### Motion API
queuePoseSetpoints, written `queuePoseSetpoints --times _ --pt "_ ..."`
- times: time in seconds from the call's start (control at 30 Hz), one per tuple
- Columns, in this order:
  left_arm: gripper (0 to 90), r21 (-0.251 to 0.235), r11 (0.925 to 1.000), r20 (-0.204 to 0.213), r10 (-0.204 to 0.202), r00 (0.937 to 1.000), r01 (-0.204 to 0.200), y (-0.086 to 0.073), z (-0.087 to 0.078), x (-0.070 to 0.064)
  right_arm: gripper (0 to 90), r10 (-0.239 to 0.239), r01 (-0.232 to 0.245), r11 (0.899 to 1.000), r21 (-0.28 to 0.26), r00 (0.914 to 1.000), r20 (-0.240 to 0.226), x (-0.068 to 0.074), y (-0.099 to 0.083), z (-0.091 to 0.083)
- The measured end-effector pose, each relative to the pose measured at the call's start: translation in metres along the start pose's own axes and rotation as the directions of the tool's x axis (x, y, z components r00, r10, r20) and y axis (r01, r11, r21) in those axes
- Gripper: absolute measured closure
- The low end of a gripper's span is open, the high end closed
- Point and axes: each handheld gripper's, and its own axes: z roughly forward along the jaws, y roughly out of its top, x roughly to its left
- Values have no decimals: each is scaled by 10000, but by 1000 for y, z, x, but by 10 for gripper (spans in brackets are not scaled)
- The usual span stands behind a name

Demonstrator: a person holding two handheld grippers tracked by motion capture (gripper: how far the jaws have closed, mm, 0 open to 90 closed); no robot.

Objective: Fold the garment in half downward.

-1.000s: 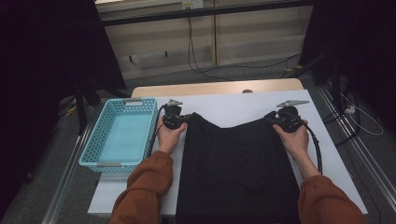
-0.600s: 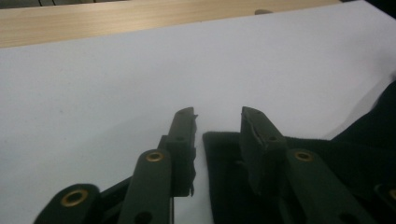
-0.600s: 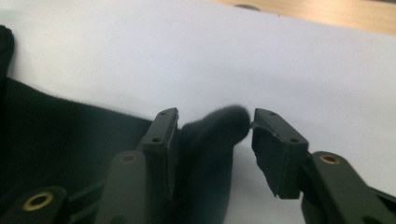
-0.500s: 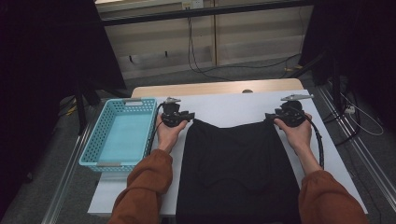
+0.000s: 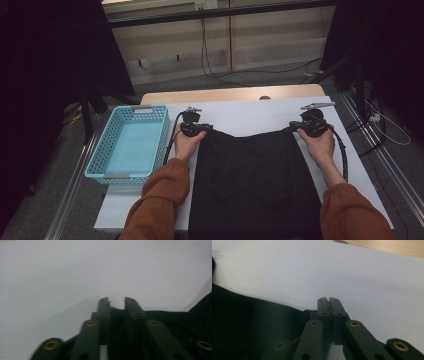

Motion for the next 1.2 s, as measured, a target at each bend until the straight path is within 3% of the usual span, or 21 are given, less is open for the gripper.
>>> queuePoseSetpoints --times 0.07,0.3,0.33,0.57,0.73,0.83,0.87,1.0,1.1,1.2 --pt "882 -83 10000 -32 -7 10000 6 1 -2 -1 897 -41 41 10000 -42 10000 -16 -1 -4 -6" --pt "887 -494 9988 -196 42 9998 -52 4 -23 -3 900 -375 370 9990 264 9992 166 -1 -21 -16" --pt "887 -458 9988 -275 172 9995 -185 4 -26 -2 900 -457 449 9984 341 9987 245 -1 -24 -17" --pt "887 -616 9981 -471 -66 9989 37 -5 -38 5 900 -683 593 9935 966 9934 926 -8 -41 -24" --pt "882 -769 9970 -236 -69 9997 51 -9 -43 3 900 -741 719 9943 792 9969 249 -7 -45 -29" --pt "868 -931 9956 -202 -104 9997 85 -9 -45 -1 870 -854 841 9937 742 9962 142 -2 -44 -28" --pt "858 -927 9957 -172 -104 9998 87 -9 -45 -1 806 -875 864 9939 682 9961 136 1 -43 -28" --pt "841 -904 9959 -6 -49 10000 48 -9 -45 -2 695 -972 961 9942 481 9950 217 5 -39 -27" --pt "831 -946 9955 32 -94 10000 96 -11 -45 -4 689 -932 933 9950 353 9956 -41 7 -38 -27" --pt "873 -764 9971 174 -46 9998 59 -17 -45 -6 741 -922 940 9947 417 9948 -437 9 -40 -23"
